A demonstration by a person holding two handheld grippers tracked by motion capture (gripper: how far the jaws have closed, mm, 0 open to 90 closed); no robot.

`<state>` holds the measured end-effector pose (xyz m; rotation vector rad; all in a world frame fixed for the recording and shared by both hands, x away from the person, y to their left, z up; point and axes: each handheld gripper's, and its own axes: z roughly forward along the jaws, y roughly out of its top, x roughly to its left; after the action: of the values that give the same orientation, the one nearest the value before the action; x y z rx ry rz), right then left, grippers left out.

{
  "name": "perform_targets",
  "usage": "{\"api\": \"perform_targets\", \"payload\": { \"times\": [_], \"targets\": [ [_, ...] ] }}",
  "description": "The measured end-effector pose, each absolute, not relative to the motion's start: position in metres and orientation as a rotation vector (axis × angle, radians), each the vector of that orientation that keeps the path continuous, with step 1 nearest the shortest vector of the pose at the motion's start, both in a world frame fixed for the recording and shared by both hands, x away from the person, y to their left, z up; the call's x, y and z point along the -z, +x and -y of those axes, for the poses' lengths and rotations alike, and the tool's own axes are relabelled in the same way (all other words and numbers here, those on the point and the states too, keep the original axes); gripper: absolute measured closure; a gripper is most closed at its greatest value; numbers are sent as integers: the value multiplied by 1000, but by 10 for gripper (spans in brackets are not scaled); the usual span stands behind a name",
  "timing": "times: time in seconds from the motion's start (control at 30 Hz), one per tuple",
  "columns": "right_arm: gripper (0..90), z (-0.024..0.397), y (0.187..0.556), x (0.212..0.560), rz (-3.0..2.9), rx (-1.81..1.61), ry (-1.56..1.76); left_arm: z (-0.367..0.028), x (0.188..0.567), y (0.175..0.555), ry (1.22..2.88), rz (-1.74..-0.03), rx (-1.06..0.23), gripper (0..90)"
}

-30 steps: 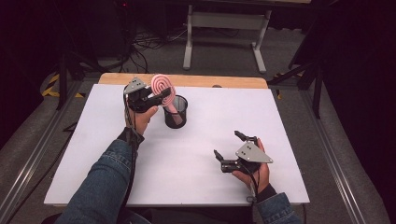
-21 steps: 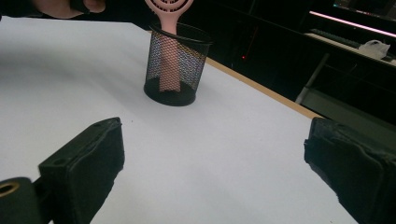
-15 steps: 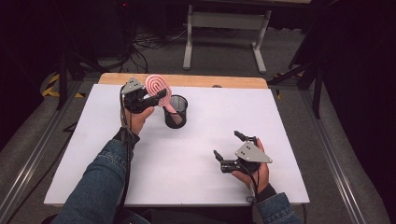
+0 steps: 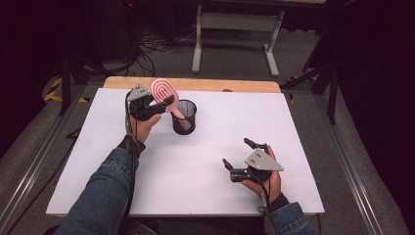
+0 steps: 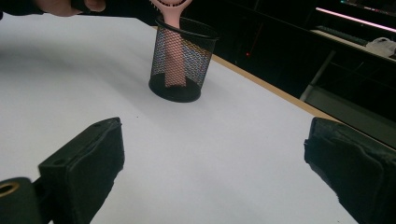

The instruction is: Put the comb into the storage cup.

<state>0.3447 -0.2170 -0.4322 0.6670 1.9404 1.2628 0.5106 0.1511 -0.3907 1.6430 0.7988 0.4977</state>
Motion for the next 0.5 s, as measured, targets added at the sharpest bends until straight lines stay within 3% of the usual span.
{"api": "perform_targets", "payload": {
  "times": [0.5],
  "targets": [
    [54,217,345,433,-1947,-1263,671,-150,388,509,1674,-791,-526,523]
  ]
}}
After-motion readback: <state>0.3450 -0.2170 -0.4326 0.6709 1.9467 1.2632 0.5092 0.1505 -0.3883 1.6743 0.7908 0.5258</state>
